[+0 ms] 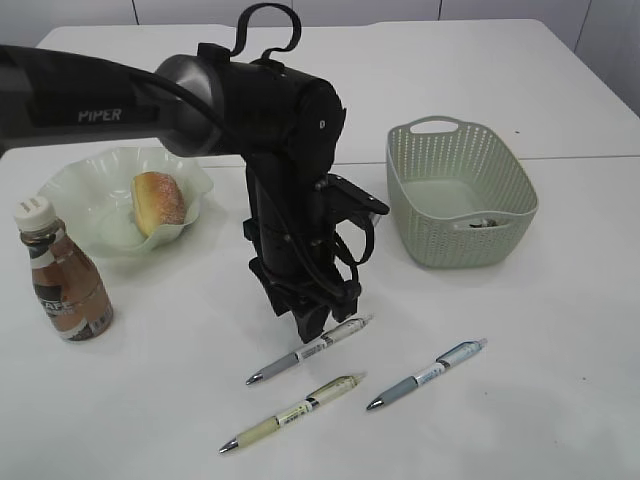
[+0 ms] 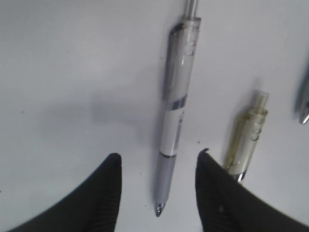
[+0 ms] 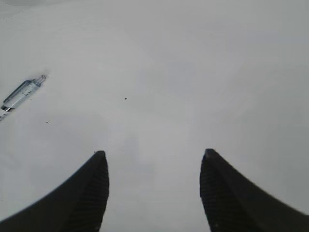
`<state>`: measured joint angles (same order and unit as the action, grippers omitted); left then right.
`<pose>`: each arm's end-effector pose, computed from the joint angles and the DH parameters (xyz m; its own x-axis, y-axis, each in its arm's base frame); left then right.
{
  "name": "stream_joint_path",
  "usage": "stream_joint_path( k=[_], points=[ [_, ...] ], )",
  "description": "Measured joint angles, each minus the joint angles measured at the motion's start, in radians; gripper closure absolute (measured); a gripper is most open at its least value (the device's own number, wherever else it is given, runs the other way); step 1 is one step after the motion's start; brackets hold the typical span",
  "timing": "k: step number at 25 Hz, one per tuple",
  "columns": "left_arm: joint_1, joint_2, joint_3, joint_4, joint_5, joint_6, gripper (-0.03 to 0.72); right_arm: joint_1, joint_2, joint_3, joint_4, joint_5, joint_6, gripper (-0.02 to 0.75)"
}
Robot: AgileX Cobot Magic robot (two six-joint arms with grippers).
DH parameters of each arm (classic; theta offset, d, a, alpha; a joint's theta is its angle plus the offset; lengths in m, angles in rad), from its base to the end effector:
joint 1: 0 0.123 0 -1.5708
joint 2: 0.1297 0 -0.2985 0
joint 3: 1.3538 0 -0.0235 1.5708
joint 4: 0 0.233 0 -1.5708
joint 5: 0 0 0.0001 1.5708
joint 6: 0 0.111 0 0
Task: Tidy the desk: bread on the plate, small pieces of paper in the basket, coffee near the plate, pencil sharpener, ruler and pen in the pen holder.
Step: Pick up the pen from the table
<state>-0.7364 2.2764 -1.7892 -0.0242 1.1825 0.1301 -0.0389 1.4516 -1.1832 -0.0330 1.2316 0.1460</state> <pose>0.3271 -0.2999 0.1432 -0.6544 0.7561 0.0087 0.7557 0.6544 -0.0236 0.2536 -0.0133 0.2931 -0.9719 0.1725 -0.1603 0.1762 0.9843 -0.0092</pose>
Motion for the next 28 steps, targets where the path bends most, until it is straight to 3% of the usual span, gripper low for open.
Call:
stream_joint_path(
  k=[12, 28],
  points=[
    [0.0, 0.015, -0.004, -0.061, -0.035, 0.036, 0.328, 0.0, 0.0, 0.0, 0.0, 0.0, 0.0, 0.298],
    [-0.022, 0.062, -0.004, -0.045, -0.035, 0.045, 0.354, 0.0, 0.0, 0.0, 0.002, 0.0, 0.0, 0.299]
  ],
)
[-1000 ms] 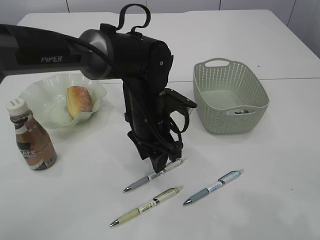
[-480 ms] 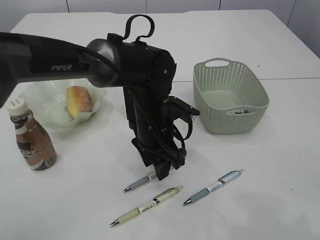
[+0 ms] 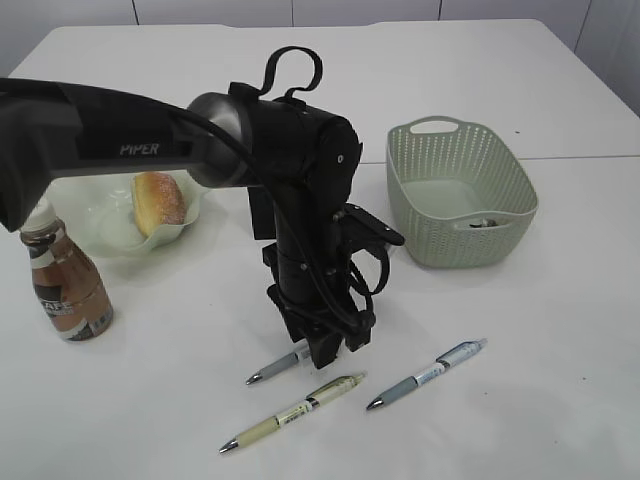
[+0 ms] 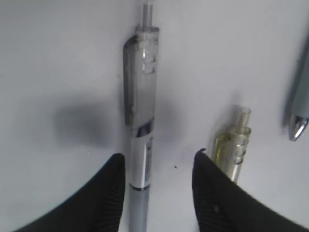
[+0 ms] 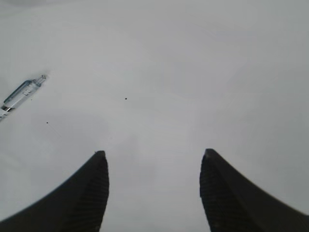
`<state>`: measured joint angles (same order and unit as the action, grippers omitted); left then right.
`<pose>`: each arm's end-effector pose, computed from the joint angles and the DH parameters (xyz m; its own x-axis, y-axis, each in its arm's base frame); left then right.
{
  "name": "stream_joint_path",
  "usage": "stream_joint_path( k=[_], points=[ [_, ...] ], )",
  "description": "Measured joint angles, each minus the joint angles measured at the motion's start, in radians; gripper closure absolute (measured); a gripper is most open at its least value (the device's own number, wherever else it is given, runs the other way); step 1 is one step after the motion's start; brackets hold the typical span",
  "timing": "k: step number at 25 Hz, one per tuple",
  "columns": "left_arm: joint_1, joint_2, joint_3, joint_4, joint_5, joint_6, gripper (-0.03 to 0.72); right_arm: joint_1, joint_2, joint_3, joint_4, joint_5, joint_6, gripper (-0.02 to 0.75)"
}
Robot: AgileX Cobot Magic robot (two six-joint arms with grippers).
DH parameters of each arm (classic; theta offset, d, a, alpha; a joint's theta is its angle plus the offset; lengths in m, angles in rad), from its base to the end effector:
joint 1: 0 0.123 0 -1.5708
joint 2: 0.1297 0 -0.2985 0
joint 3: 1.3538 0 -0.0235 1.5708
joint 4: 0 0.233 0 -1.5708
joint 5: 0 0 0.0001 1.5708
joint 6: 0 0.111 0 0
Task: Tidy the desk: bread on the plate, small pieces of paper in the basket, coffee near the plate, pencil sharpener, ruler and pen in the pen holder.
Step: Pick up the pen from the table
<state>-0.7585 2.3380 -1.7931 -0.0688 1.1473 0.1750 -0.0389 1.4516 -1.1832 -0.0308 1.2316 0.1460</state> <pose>0.3210 -0.3138 0.1167 -0.6176 0.7862 0.0237 0.7837 0.6176 -0.0668 0.2536 -0.0131 0.2930 -0.9718 0.1732 -0.1600 0.1766 0.9843 -0.0071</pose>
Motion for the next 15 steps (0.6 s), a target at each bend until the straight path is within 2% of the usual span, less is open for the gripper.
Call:
stream_joint_path(
  k=[15],
  points=[
    [0.0, 0.015, 0.0, 0.021, 0.0, 0.002, 0.36, 0.0, 0.0, 0.0, 0.004, 0.0, 0.0, 0.299]
  ],
)
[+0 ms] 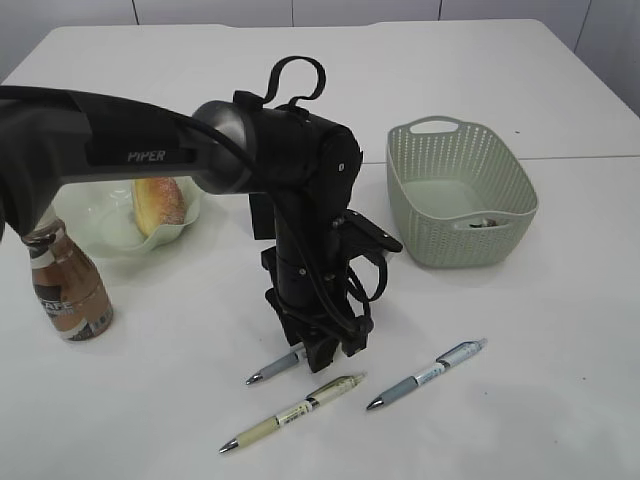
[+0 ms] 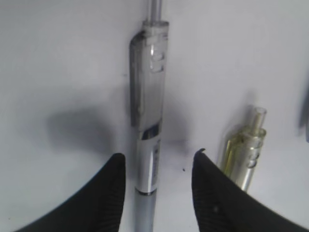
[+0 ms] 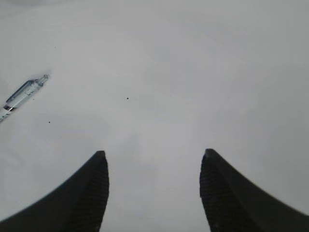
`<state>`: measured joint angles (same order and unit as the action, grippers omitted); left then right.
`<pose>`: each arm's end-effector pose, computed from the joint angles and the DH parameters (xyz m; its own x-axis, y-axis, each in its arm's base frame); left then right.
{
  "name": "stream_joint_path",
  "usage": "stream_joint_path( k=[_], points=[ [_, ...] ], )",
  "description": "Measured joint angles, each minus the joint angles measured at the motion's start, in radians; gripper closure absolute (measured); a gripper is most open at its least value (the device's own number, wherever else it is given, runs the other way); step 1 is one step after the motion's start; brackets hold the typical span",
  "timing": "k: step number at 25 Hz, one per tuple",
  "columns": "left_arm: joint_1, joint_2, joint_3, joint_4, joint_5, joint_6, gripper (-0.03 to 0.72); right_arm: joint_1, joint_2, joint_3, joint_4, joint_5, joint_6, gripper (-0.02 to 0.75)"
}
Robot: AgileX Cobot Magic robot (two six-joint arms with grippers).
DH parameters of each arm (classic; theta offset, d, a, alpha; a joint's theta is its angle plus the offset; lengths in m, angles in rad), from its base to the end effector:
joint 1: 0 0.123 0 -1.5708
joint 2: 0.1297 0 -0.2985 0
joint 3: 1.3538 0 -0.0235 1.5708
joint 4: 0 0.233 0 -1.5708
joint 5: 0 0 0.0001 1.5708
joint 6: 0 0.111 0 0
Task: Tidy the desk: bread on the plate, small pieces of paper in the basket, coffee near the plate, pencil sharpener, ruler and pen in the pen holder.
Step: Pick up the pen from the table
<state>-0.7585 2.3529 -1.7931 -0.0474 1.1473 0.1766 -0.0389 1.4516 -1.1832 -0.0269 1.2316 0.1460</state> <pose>0.3224 -0.3121 0.1099 -0.6088 0.7923 0.0412 0.7907 0.6102 -0.0502 0.2536 -0.0127 0.2930 -0.9717 0.1745 -0.1595 0.1773 0.9842 -0.0033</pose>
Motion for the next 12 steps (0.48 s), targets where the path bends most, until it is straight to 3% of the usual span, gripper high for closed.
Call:
stream_joint_path(
  k=[12],
  points=[
    [0.0, 0.001, 0.0, 0.0, 0.0, 0.0, 0.365, 0.0, 0.0, 0.0, 0.017, 0.0, 0.0, 0.299]
  ],
)
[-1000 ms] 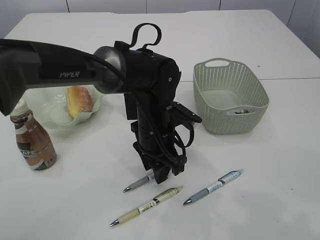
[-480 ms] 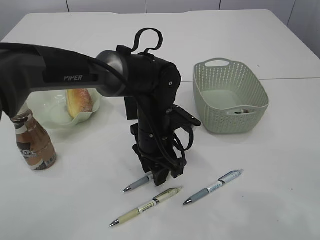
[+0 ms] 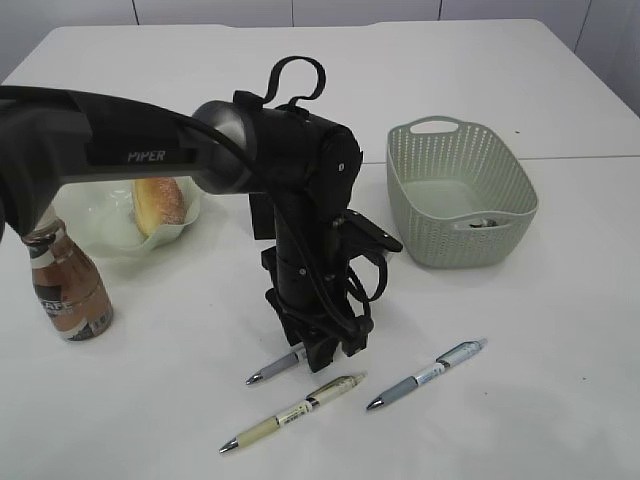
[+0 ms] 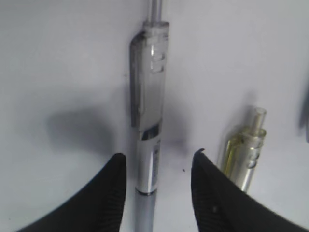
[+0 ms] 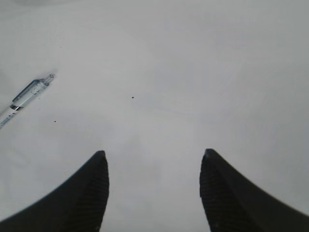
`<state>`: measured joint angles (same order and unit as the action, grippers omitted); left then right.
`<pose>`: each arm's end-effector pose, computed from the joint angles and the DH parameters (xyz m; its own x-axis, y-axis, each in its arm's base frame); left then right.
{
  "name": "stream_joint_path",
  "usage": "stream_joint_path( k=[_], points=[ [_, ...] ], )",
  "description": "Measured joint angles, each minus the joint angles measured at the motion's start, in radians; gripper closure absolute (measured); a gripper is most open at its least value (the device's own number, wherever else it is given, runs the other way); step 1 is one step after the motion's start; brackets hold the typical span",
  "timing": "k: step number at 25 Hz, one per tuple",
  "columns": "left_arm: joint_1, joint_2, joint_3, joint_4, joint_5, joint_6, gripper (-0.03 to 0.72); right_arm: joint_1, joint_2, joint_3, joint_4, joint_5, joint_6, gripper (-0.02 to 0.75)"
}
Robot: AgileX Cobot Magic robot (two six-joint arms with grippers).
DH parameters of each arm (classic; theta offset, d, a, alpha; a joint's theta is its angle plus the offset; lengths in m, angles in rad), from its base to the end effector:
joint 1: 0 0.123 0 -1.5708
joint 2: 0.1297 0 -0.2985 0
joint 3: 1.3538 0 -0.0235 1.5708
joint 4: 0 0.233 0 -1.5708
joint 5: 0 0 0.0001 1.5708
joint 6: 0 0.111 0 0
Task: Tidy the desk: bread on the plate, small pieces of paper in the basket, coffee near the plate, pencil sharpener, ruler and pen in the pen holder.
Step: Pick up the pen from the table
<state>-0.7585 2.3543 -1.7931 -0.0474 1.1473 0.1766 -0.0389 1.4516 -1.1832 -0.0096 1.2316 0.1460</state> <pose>0.3224 -0.3121 0.1093 -0.6088 0.7922 0.0426 0.7906 0.6102 -0.0504 0.2537 -0.0109 0.2930 -0.9710 0.1802 -0.1571 0.1803 0.9835 0.0136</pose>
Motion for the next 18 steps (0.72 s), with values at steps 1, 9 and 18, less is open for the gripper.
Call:
stream_joint_path(
  k=[1, 9, 18],
  points=[
    [0.0, 0.0, 0.0, 0.0, 0.0, 0.0, 0.365, 0.0, 0.0, 0.0, 0.0, 0.0, 0.0, 0.299],
    [0.0, 0.0, 0.0, 0.0, -0.003, 0.0, 0.368, 0.0, 0.0, 0.0, 0.002, 0.0, 0.0, 0.299],
    [0.0, 0.0, 0.0, 0.0, -0.019, 0.0, 0.37, 0.0, 0.0, 0.0, 0.002, 0.0, 0.0, 0.299]
  ],
)
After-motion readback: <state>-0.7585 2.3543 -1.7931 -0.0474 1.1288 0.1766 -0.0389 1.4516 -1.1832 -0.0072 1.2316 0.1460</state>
